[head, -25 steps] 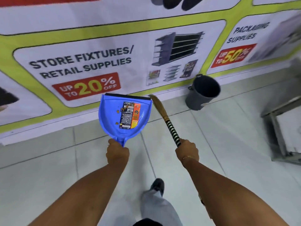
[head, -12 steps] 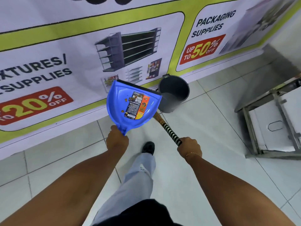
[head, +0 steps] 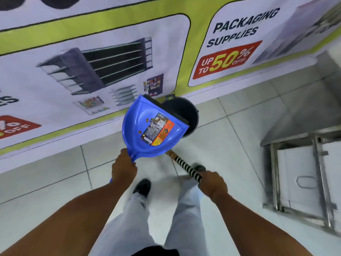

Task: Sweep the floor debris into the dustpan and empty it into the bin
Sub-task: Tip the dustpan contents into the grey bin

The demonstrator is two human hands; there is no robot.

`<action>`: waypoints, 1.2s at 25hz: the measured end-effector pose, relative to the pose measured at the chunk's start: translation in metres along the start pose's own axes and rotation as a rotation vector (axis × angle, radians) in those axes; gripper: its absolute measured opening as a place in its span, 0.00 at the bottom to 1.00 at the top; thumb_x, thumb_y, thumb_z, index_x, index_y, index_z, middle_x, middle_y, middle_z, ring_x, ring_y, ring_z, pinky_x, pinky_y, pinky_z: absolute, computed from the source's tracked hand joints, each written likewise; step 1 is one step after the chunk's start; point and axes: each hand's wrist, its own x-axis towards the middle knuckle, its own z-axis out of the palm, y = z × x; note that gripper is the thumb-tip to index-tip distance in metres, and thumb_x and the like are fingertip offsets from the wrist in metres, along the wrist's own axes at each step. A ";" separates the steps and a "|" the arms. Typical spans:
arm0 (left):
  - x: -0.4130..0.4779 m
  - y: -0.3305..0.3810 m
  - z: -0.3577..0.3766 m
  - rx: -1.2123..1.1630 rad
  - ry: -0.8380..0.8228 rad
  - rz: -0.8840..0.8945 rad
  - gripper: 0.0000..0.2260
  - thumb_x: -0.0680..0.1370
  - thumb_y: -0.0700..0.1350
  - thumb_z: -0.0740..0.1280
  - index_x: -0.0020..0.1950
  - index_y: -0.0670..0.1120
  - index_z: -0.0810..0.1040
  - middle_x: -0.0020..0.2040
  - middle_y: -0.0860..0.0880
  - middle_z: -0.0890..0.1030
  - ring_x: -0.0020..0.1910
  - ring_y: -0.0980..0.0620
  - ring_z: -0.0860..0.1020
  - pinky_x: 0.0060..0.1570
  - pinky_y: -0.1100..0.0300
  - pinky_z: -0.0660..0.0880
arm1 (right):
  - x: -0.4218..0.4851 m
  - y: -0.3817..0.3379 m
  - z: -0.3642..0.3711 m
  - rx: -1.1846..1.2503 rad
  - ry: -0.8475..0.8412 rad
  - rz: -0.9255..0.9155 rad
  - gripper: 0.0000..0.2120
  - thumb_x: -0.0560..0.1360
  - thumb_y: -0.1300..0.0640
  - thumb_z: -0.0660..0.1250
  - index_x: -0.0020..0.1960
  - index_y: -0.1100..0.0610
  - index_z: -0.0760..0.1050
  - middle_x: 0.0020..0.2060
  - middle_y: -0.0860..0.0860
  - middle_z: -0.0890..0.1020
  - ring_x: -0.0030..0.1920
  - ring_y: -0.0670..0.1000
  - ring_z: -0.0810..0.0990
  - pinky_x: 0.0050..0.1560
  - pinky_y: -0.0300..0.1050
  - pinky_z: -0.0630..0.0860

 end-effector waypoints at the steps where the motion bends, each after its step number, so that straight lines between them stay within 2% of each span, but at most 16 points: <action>1: 0.006 0.011 0.010 0.024 -0.008 -0.015 0.17 0.73 0.34 0.64 0.60 0.37 0.68 0.55 0.37 0.79 0.56 0.35 0.75 0.54 0.48 0.70 | 0.014 0.008 -0.010 -0.048 -0.021 -0.023 0.16 0.75 0.56 0.62 0.62 0.56 0.75 0.60 0.57 0.79 0.60 0.60 0.78 0.58 0.48 0.75; 4: 0.015 0.043 0.044 0.032 0.003 -0.116 0.16 0.72 0.33 0.64 0.59 0.37 0.68 0.54 0.35 0.79 0.55 0.34 0.75 0.53 0.48 0.70 | 0.056 0.024 -0.043 -0.191 -0.052 -0.128 0.17 0.77 0.56 0.59 0.65 0.57 0.73 0.63 0.57 0.77 0.64 0.59 0.76 0.61 0.48 0.73; 8: 0.045 0.099 0.101 -0.016 -0.029 -0.241 0.16 0.71 0.33 0.64 0.58 0.36 0.68 0.54 0.34 0.78 0.55 0.33 0.75 0.54 0.48 0.70 | 0.137 0.042 -0.076 -0.337 -0.099 -0.233 0.16 0.78 0.56 0.59 0.65 0.54 0.74 0.61 0.56 0.78 0.62 0.60 0.77 0.60 0.49 0.74; 13: 0.090 0.123 0.149 0.053 -0.078 -0.265 0.15 0.71 0.33 0.63 0.58 0.36 0.68 0.55 0.34 0.78 0.54 0.32 0.75 0.52 0.47 0.71 | 0.199 0.058 -0.073 -0.480 -0.134 -0.258 0.16 0.78 0.58 0.58 0.64 0.54 0.74 0.60 0.56 0.79 0.61 0.59 0.78 0.58 0.50 0.74; 18: 0.127 0.140 0.169 0.273 -0.130 -0.170 0.17 0.73 0.36 0.60 0.62 0.40 0.68 0.54 0.37 0.78 0.54 0.34 0.76 0.49 0.48 0.74 | 0.239 0.075 -0.069 -0.541 -0.155 -0.212 0.15 0.78 0.59 0.57 0.62 0.56 0.75 0.58 0.55 0.79 0.59 0.58 0.78 0.55 0.48 0.75; 21: 0.153 0.153 0.171 0.408 -0.146 -0.060 0.13 0.76 0.38 0.58 0.60 0.41 0.71 0.54 0.38 0.78 0.53 0.35 0.77 0.48 0.49 0.74 | 0.253 0.078 -0.070 -0.557 -0.152 -0.197 0.14 0.78 0.59 0.57 0.62 0.55 0.75 0.58 0.55 0.79 0.58 0.57 0.79 0.54 0.47 0.75; 24: 0.176 0.169 0.169 0.520 -0.200 -0.026 0.12 0.76 0.36 0.60 0.58 0.40 0.74 0.55 0.39 0.78 0.54 0.38 0.77 0.50 0.49 0.75 | 0.267 0.072 -0.072 -0.574 -0.156 -0.206 0.14 0.78 0.59 0.58 0.62 0.55 0.75 0.57 0.55 0.79 0.58 0.57 0.79 0.53 0.48 0.75; 30: 0.183 0.182 0.167 0.650 -0.248 0.037 0.12 0.76 0.35 0.61 0.59 0.40 0.73 0.56 0.41 0.78 0.54 0.41 0.77 0.50 0.51 0.75 | 0.271 0.060 -0.073 -0.595 -0.182 -0.215 0.14 0.77 0.60 0.58 0.61 0.55 0.75 0.56 0.55 0.80 0.57 0.57 0.79 0.51 0.47 0.75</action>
